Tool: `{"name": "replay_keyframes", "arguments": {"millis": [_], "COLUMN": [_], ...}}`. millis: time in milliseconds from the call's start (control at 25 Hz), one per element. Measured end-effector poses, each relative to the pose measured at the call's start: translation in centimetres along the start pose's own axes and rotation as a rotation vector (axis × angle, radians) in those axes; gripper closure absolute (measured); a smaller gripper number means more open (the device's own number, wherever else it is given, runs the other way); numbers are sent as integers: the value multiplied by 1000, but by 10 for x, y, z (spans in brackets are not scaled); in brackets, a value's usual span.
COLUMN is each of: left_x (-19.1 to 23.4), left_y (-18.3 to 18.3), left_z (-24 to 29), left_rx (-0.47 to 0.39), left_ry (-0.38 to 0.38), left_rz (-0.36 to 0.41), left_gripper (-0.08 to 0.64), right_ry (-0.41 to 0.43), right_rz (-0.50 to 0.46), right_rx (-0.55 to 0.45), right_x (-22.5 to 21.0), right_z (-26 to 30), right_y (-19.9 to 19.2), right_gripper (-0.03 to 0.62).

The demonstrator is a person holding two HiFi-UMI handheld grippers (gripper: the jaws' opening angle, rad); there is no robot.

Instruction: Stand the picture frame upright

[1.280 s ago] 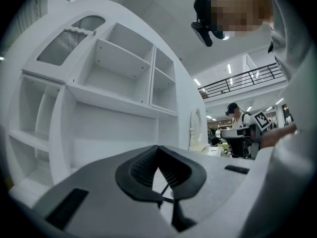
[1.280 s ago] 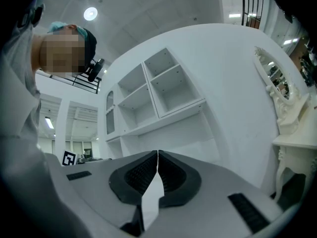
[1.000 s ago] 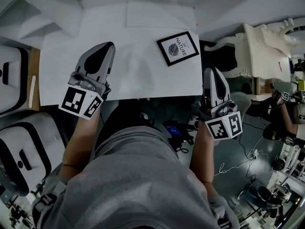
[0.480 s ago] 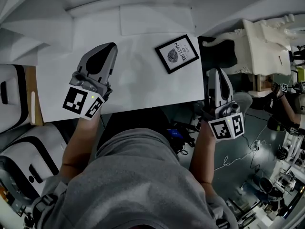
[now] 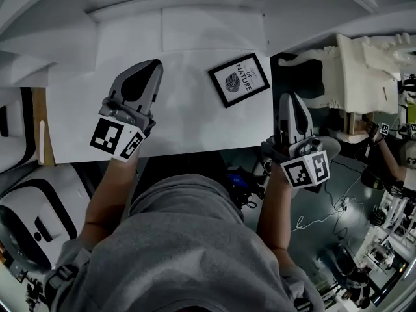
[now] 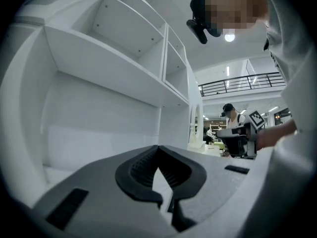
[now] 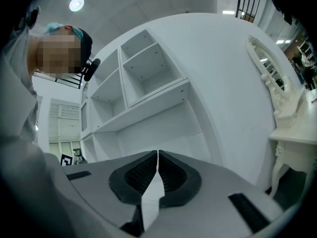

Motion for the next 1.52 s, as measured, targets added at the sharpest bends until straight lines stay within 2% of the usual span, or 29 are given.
{"name": "replay_keyframes", "arguments": {"millis": [200, 400, 600, 760, 1040, 1360, 1520], "left_x": [-11, -33, -50, -59, -67, -88, -106], "left_y": [-5, -14, -40, -68, -101, -142, -168], "left_z": [20, 49, 83, 109, 143, 174, 191], "left_rx": [6, 2, 60, 115, 183, 267, 326], "left_ry": [-12, -94, -148, -197, -233, -290, -347], "left_rz": [15, 53, 67, 57, 58, 75, 99], "left_gripper": [552, 552, 552, 552, 551, 551, 551], "right_ry": [-18, -48, -101, -173, -247, -313, -331], "right_rz": [26, 100, 177, 235, 309, 258, 273], "right_rx": [89, 168, 250, 367, 484, 643, 685], "right_x": [-37, -77, -119, -156, -196, -220, -226], "right_z": [7, 11, 7, 7, 8, 10, 10], "right_y": [-11, -32, -58, -93, -137, -182, -198], "right_gripper": [562, 561, 561, 561, 560, 560, 485]}}
Point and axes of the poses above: the fingertips, and each gripper's own axes: z forward along the fingers, x to its left, y out of its top, the point moved 2 cm from there along -z, backward along the fingers, and after that the axes turned 14 degrees about z, right-handed, at the moved point
